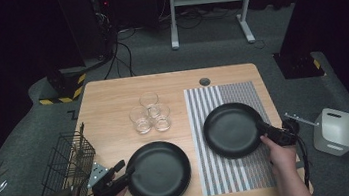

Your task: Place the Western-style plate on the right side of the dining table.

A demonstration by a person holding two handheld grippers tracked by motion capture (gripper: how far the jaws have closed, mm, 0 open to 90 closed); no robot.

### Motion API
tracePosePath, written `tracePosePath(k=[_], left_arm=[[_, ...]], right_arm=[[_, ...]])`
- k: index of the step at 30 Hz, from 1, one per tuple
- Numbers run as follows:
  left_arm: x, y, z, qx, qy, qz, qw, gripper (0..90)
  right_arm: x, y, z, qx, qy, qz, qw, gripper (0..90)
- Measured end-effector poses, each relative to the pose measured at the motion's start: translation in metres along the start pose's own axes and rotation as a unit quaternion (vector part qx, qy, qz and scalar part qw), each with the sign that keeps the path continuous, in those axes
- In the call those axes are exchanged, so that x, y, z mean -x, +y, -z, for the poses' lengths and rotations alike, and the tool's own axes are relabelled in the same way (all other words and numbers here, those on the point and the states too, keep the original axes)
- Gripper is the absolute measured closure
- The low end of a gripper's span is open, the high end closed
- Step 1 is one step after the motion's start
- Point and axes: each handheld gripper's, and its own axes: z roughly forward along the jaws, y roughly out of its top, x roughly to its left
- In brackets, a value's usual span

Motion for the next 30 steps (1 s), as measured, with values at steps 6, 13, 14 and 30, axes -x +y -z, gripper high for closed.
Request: tracePosePath(k=[6, 13, 14, 30], left_arm=[[0.0006, 0.0000, -0.0006, -0.002, 0.003, -0.003, 1.0000, 49.8], [0.0014, -0.0001, -0.0009, -0.004, 0.002, -0.006, 1.0000, 50.0], [0.0016, -0.0001, -0.0009, -0.004, 0.002, -0.007, 1.0000, 50.1], [0.0022, -0.0001, -0.0013, -0.006, -0.001, -0.010, 0.9999, 50.4]], right_arm=[[0.0039, -0.0026, -0.0011, 0.000, 0.005, -0.009, 0.9999, 82.0], [0.0095, -0.0064, -0.0024, -0.002, 0.007, -0.019, 0.9998, 81.5], [0.0099, -0.0066, -0.0027, -0.002, 0.006, -0.019, 0.9998, 81.4], [0.0093, -0.0070, -0.0029, -0.002, -0.002, -0.019, 0.9998, 81.3]])
